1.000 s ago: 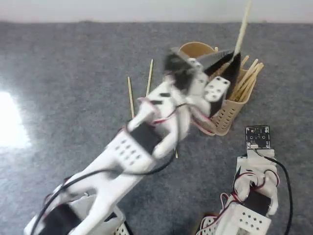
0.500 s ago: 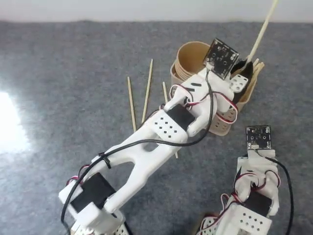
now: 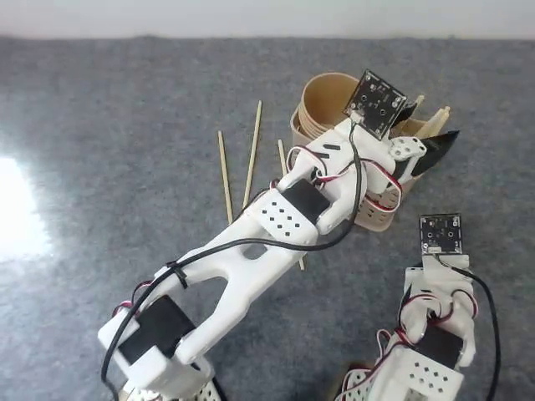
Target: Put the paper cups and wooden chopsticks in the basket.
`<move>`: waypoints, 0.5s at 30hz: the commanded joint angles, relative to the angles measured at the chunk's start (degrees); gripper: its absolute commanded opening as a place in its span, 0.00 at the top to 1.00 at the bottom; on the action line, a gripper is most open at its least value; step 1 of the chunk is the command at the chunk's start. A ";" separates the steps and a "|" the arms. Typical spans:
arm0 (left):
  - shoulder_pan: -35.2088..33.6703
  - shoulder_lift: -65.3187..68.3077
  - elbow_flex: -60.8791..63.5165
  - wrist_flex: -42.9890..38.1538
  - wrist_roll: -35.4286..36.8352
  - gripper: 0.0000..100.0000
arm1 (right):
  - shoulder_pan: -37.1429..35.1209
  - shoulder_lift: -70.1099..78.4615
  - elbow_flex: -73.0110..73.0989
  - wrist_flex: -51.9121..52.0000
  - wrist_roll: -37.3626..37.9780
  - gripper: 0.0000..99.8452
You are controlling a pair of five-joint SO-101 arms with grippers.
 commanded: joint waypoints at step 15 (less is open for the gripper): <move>-16.18 -39.21 -12.70 56.44 -9.93 0.79 | -0.57 -0.66 1.23 -1.01 0.70 0.92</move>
